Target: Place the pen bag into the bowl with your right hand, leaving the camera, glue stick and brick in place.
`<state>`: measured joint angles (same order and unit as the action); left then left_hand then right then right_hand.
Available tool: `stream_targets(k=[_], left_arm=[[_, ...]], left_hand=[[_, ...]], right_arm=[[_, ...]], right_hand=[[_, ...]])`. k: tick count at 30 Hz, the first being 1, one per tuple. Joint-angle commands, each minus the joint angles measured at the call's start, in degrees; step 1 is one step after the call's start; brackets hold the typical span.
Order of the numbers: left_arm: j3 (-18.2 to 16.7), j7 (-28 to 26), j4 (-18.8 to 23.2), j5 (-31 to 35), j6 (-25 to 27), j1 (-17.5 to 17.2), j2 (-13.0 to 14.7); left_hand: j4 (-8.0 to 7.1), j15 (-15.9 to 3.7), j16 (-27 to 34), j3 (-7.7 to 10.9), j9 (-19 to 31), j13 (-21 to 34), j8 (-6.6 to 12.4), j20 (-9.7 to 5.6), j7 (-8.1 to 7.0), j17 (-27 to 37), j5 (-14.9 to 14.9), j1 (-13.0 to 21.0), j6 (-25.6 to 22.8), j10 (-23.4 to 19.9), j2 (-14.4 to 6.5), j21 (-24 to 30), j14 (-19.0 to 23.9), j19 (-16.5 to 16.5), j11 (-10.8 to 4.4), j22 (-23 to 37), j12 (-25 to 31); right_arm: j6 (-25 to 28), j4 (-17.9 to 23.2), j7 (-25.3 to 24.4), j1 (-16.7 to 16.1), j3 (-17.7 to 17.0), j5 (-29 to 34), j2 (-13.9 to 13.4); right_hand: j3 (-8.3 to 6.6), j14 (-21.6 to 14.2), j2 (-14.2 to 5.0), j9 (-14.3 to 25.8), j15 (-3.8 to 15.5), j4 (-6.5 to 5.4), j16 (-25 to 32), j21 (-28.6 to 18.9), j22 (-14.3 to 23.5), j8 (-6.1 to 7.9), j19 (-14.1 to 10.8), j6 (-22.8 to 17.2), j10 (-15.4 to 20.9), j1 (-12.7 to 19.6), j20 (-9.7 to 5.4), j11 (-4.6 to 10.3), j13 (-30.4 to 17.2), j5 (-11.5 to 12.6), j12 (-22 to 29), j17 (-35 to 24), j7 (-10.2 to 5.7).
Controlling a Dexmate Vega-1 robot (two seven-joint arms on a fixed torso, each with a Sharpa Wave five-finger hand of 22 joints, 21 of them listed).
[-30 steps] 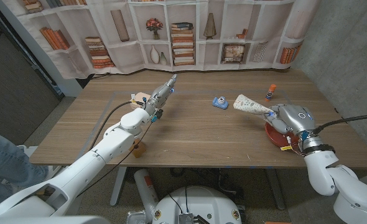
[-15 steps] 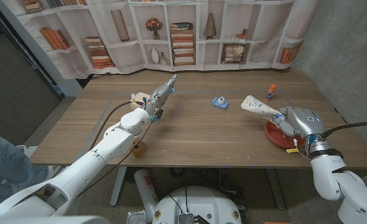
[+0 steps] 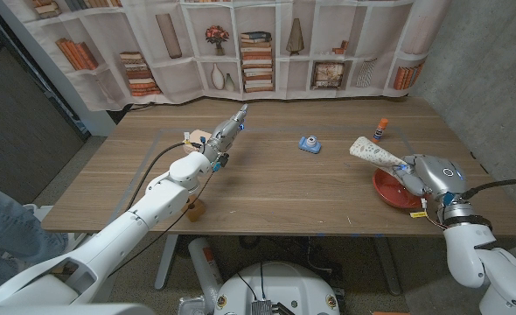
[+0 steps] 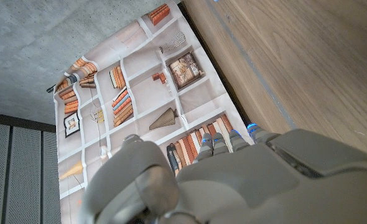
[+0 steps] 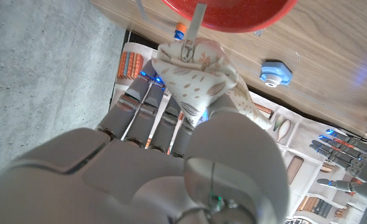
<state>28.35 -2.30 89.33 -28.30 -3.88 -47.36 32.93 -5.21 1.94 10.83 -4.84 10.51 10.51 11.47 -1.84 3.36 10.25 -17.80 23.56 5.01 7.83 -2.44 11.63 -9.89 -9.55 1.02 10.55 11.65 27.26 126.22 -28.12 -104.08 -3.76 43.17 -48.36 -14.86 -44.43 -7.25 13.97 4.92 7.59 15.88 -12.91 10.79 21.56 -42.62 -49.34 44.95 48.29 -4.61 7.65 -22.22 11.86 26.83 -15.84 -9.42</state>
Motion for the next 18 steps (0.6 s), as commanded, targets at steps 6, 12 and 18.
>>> stream_targets(k=[6, 12, 18], left_arm=[[0.78, 1.33, -1.85, 0.1, 0.35, 1.77, -0.64], [0.93, 1.54, -2.34, 0.25, 0.35, 2.3, -0.83], [1.09, 1.8, -3.01, 0.24, 0.26, 2.73, -1.16]], left_hand=[[-0.19, -0.2, -0.07, -0.42, 0.27, 0.25, -0.17, -0.63, -0.06, 0.27, 0.07, 0.08, 0.42, 0.3, -0.34, 0.19, -2.75, -7.05, -0.22, 0.07, 0.01], [-0.18, -0.16, -0.07, -0.5, 0.27, 0.25, -0.16, -0.62, -0.05, 0.27, 0.07, 0.1, 0.41, 0.23, -0.35, 0.19, -2.77, -7.04, -0.22, 0.07, 0.04], [-0.17, -0.21, -0.07, -0.59, 0.27, 0.25, -0.17, -0.6, -0.03, 0.27, 0.07, 0.14, 0.44, 0.26, -0.36, 0.17, -2.76, -7.11, -0.15, 0.07, 0.03]], right_arm=[[1.92, -0.51, 0.44, -0.66, -0.17, -0.48, 1.99], [2.88, -0.97, 0.43, -0.45, -0.07, -1.16, 2.48], [3.44, -1.39, 0.54, -0.38, -0.08, -2.03, 2.49]], right_hand=[[-0.18, -0.51, -0.12, 0.28, 7.65, -0.2, -0.1, 0.03, 0.13, 0.02, 0.07, -0.66, 0.53, 0.55, -1.36, -0.08, -0.13, -0.06, -0.18, -0.27, 0.2], [-0.19, -0.58, -0.1, 0.23, 7.66, -0.2, -0.15, 0.05, 0.14, -0.03, 0.07, -0.66, 0.6, 0.59, -1.35, 0.02, -0.18, -0.06, -0.23, -0.31, 0.23], [-0.21, -0.6, -0.11, 0.23, 7.68, -0.21, -0.23, 0.07, 0.14, 0.03, 0.08, -0.88, 0.77, 0.65, -1.35, -0.05, -0.21, -0.06, -0.23, -0.34, 0.2]])
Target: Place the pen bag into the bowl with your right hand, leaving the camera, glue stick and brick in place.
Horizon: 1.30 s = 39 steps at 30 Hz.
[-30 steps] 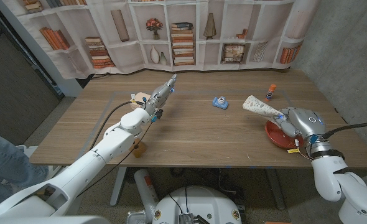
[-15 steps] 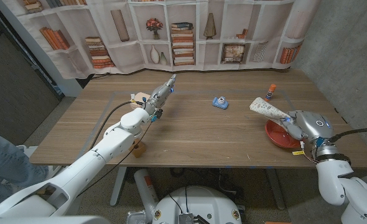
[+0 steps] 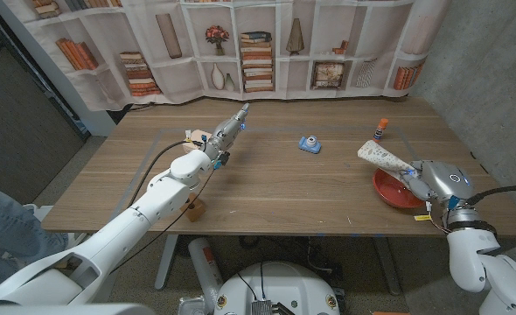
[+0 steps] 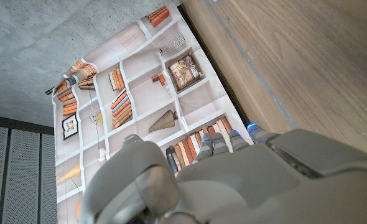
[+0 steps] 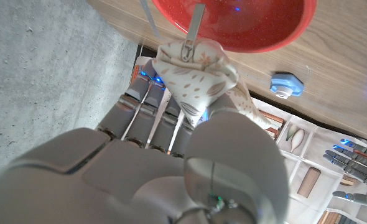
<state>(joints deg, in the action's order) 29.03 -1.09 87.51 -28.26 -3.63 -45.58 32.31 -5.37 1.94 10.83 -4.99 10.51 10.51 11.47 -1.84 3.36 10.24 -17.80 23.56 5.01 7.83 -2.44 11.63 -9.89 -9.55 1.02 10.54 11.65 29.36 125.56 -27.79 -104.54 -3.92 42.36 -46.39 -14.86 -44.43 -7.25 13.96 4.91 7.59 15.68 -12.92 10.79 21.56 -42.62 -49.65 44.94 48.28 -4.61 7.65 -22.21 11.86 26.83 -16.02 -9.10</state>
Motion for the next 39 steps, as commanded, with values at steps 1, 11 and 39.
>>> stream_targets(k=[1, 11, 39], left_arm=[[0.47, 0.63, -1.33, 0.22, 0.01, 1.05, -0.61], [0.93, 1.05, -2.48, 0.31, 0.19, 1.68, -1.1], [1.68, 1.08, -3.09, 0.87, 1.43, 2.92, -1.58]], left_hand=[[-0.01, -0.18, -0.07, -0.45, 0.27, 0.25, -0.16, -0.62, -0.03, 0.27, 0.07, 0.14, 0.41, 0.26, -0.36, 0.18, -2.77, -7.07, -0.14, 0.08, 0.03], [0.0, -0.18, -0.09, -0.6, 0.27, 0.25, -0.16, -0.58, -0.06, 0.27, 0.07, 0.19, 0.44, 0.26, -0.38, 0.16, -2.81, -7.13, -0.34, 0.08, 0.03], [-0.04, -0.17, -0.14, -1.05, 0.27, 0.25, -0.21, -0.61, -0.09, 0.28, 0.08, 0.26, 0.61, 0.38, -0.53, -0.23, -3.06, -8.47, -0.22, 0.11, -0.01]], right_arm=[[1.42, -0.87, 0.26, 0.17, 0.15, -1.38, 0.49], [2.63, -2.04, 1.11, 1.23, 1.37, -3.02, -0.34], [7.62, -4.32, 2.42, 5.22, 7.08, -8.75, -5.43]], right_hand=[[-0.21, -0.62, -0.1, 0.24, 7.68, -0.21, -0.03, 0.08, 0.14, 0.04, 0.08, -0.59, 0.79, 0.65, -1.35, -0.02, -0.22, -0.06, -0.24, -0.17, -0.12], [-0.17, -0.48, -0.09, 0.24, 7.61, -0.28, -0.2, 0.16, 0.14, -0.04, 0.23, -0.49, 0.78, 0.6, -1.41, -0.14, -0.28, -0.08, -0.35, -0.23, -0.04], [-0.25, -0.01, -0.05, 0.29, 7.52, -0.22, -0.71, 0.39, 0.15, -0.13, 0.74, -0.46, 0.5, 0.86, -1.28, -0.21, -0.45, -0.12, -0.78, -0.39, 0.05]])
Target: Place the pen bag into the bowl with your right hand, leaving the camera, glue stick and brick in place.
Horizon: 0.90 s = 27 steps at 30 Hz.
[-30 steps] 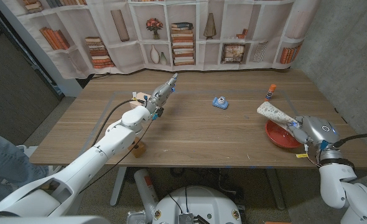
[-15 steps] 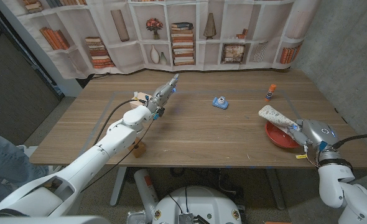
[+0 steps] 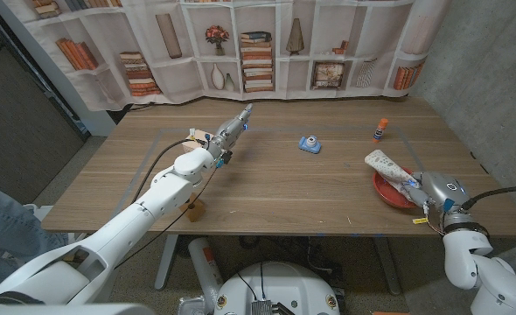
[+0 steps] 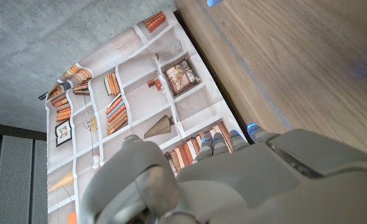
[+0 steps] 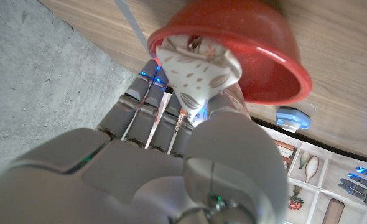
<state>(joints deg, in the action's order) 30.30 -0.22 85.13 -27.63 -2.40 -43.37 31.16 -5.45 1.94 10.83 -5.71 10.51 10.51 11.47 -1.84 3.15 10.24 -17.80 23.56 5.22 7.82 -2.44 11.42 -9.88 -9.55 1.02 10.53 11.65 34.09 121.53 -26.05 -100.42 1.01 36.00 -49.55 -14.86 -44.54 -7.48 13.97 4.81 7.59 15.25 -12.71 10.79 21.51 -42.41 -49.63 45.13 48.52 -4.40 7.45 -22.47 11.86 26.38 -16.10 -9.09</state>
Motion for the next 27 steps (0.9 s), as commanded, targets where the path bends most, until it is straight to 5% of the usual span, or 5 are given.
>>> stream_targets(k=[1, 27], left_arm=[[0.44, 0.21, -0.75, 0.25, 0.22, 0.76, -0.47], [0.51, 0.04, -1.42, 0.12, 0.41, 0.92, -0.87]], left_hand=[[0.04, -0.11, -0.13, -0.36, 0.28, 0.25, -0.2, -0.66, 0.13, 0.28, 0.08, 0.27, 0.38, 0.39, -0.53, 0.01, -3.04, -8.43, -0.19, 0.13, -0.01], [0.02, 0.06, -0.12, -0.61, 0.28, 0.26, -0.2, -0.6, 0.11, 0.28, 0.09, 0.35, 0.44, 0.52, -0.72, 0.1, -3.13, -8.5, -0.32, 0.14, -0.03]], right_arm=[[3.02, -0.3, 0.62, 1.14, 2.3, -2.57, -2.51], [11.34, 3.72, 1.12, 1.78, 5.01, -6.55, -8.06]], right_hand=[[-0.25, 0.12, 0.18, 0.28, 7.61, -0.24, -0.3, 0.2, 0.16, -0.1, 0.56, -0.47, 0.25, 0.61, -1.49, -0.09, -0.2, -0.12, -0.37, -0.32, 0.03], [2.14, 3.96, 3.05, 0.18, 5.81, -1.4, -1.9, 0.98, 0.12, -2.27, 3.12, 3.89, -3.98, -2.71, 0.41, -0.87, -0.41, -0.1, -2.56, -0.66, 0.17]])
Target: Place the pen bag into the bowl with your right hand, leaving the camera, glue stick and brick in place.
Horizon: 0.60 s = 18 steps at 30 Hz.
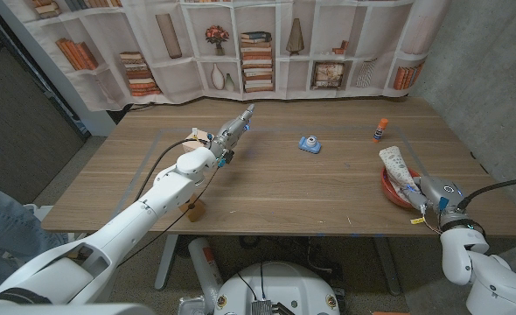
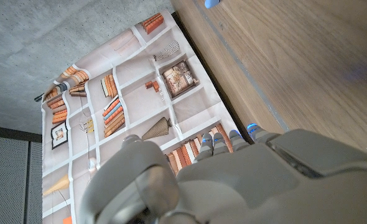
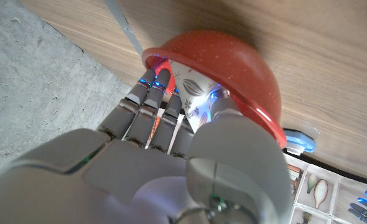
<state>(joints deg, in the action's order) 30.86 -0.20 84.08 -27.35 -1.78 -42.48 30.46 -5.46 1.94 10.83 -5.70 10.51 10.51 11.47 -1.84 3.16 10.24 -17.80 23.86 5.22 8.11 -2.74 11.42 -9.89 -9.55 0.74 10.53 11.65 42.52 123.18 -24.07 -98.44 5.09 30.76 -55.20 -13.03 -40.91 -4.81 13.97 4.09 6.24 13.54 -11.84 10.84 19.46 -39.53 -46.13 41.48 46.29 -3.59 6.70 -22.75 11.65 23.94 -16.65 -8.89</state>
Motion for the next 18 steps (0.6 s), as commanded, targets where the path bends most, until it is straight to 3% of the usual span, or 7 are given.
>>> stream_targets(k=[1, 18], left_arm=[[-0.06, 0.09, -0.51, -0.2, -0.35, 0.01, -0.23], [-0.53, 0.43, -0.74, -0.75, -1.52, -0.94, 0.04]], left_hand=[[0.02, 0.03, -0.12, -0.63, 0.28, 0.26, -0.2, -0.6, 0.06, 0.28, 0.09, 0.05, 0.46, 0.24, -0.43, 0.1, -3.12, -8.5, -0.05, 0.14, -0.04], [0.03, 0.08, -0.13, -0.79, 0.28, 0.26, -0.16, -0.54, 0.09, 0.28, 0.09, 0.16, 0.39, 0.32, -0.58, 0.14, -3.22, -8.59, 0.01, 0.14, -0.04]], right_arm=[[3.14, 2.28, -1.03, -0.25, 1.07, -1.25, -2.59], [5.97, 5.47, -2.7, -1.06, 2.28, -0.58, -5.09]], right_hand=[[0.32, 0.41, 0.39, 0.18, 6.51, -0.06, -0.22, 0.1, 0.07, -0.25, 0.24, 0.46, -0.33, -0.5, -0.38, -0.09, -0.12, 0.13, -0.12, -0.11, -0.09], [0.88, 1.12, 1.37, 0.23, 6.25, 0.03, -0.52, 0.09, 0.05, -1.35, 0.57, 2.69, -1.42, -1.06, 0.23, -0.24, -0.23, 0.57, -0.73, -0.06, -0.18]])
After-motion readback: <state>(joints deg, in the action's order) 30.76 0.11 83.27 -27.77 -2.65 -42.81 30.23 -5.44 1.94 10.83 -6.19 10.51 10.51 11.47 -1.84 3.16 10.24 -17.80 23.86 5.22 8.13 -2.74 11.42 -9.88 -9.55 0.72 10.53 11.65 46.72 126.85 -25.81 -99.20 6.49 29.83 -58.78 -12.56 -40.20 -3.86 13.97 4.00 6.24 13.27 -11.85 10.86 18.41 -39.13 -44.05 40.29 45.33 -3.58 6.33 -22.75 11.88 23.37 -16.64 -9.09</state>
